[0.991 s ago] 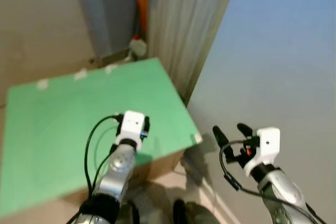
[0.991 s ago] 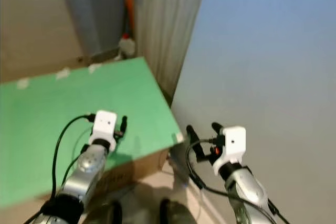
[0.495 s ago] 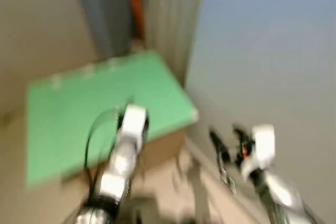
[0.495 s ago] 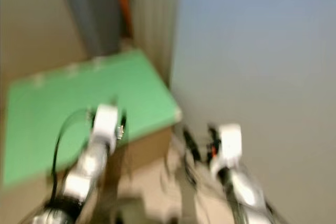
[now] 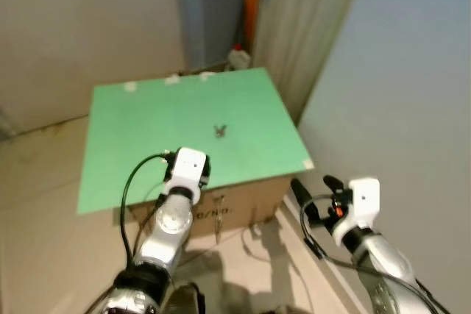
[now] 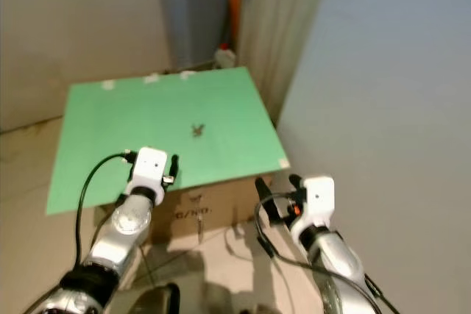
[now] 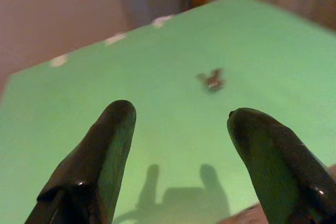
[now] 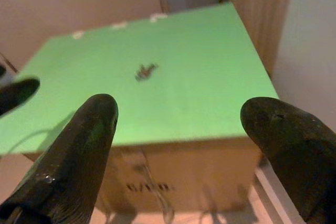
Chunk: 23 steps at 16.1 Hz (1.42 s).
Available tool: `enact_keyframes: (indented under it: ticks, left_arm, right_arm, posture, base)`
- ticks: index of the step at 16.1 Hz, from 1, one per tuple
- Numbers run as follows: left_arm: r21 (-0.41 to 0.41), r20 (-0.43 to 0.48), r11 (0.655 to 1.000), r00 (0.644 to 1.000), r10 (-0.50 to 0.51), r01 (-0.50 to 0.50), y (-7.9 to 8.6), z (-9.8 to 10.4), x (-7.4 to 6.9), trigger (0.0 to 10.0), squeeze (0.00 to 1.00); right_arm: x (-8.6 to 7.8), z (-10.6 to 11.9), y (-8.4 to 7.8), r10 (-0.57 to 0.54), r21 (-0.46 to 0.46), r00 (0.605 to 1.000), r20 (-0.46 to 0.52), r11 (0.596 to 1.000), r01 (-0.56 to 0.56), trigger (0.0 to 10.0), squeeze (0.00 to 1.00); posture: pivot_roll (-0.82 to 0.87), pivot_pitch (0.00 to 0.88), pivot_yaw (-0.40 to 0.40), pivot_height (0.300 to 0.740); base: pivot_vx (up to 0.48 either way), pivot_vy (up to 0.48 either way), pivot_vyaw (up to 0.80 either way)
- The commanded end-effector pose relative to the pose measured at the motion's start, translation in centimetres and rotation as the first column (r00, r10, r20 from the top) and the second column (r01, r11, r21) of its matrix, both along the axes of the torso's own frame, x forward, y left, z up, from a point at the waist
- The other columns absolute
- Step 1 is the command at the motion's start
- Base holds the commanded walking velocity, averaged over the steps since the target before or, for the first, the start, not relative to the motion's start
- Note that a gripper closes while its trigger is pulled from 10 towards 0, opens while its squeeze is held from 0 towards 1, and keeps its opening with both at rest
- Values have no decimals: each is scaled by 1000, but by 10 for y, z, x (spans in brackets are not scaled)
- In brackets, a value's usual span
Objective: Hang keys on a hook
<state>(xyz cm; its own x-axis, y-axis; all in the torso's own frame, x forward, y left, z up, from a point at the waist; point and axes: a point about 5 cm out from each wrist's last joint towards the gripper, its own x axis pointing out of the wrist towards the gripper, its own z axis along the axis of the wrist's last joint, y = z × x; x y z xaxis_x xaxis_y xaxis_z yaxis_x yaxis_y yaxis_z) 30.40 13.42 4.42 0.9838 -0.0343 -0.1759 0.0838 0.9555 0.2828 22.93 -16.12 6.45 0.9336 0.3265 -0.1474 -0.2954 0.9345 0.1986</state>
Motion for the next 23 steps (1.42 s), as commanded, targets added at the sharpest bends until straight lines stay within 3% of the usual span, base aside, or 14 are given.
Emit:
enact_keyframes:
  ticks: [1, 6, 10, 14, 19, 21, 23]
  left_arm:
    - [34, 14, 999, 1000, 10, -11, 5, 3, 5, 10000, 0]
    - [52, 38, 999, 999, -12, 10, 6, 11, 10, 10000, 0]
    - [-36, 19, 999, 1000, 4, -4, 7, 8, 4, 10000, 0]
    - [-163, 72, 980, 992, -104, 115, -11, 20, 4, 10000, 0]
    - [-106, 98, 985, 987, -128, 138, -8, 27, 11, 10000, 0]
    - [10, 242, 980, 950, -195, 198, -12, 48, 1, 10000, 0]
    - [0, 243, 978, 949, -201, 207, -1, 52, -19, 10000, 0]
  right_arm:
    - [-3, -1, -6, -15, -50, 1000, 8, 999, 16, 10000, 0]
    - [4, -6, -8, -67, -40, 998, -2, 997, 66, 10000, 0]
    - [7, -8, -7, -76, -38, 997, 12, 996, 76, 10000, 0]
    - [17, -6, -11, -143, -21, 989, 37, 989, 144, 10000, 0]
    - [26, -6, -4, -158, -6, 985, 74, 987, 159, 10000, 0]
    - [26, 3, -15, -254, -5, 957, 141, 966, 257, 10000, 0]
    - [21, 5, -27, -284, -29, 946, 155, 956, 292, 10000, 0]
  posture:
    - [-121, 95, -51, 740]
    - [-119, 79, -34, 740]
    - [-116, 48, -24, 740]
    - [-107, 8, -15, 740]
    - [-92, 0, -1, 740]
    - [-81, 1, -2, 740]
    - [-72, 12, -4, 740]
  base:
    - [0, 0, 594]
    - [0, 0, 321]
    - [0, 0, 0]
    - [0, 0, 0]
    - [0, 0, 0]
    - [0, 0, 0]
    - [0, 0, 0]
